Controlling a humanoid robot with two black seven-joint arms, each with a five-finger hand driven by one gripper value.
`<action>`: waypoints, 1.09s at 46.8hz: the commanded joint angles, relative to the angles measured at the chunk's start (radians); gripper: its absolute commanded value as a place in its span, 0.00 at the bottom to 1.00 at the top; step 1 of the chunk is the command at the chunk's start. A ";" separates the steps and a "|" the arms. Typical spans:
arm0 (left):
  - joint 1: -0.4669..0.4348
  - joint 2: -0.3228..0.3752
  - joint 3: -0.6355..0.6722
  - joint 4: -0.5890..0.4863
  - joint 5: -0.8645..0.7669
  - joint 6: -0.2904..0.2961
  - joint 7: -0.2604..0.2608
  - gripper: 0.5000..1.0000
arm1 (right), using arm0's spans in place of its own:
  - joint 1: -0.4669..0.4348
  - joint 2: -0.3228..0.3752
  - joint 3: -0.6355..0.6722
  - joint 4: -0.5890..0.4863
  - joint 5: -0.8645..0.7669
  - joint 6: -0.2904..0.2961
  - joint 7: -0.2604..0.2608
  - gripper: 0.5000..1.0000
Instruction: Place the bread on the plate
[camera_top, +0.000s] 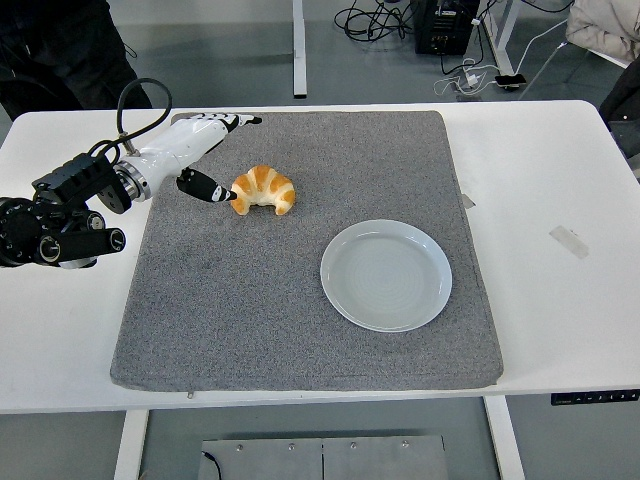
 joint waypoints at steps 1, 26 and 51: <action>0.004 -0.021 0.001 0.030 0.000 0.000 0.002 0.95 | 0.000 0.000 0.000 0.000 0.000 0.000 0.000 1.00; 0.059 -0.115 -0.012 0.145 0.000 -0.040 0.011 0.92 | -0.001 0.000 0.000 0.000 0.000 0.000 0.000 1.00; 0.107 -0.161 -0.016 0.251 0.000 -0.099 0.010 0.82 | 0.000 0.000 0.000 0.000 0.000 0.000 0.000 1.00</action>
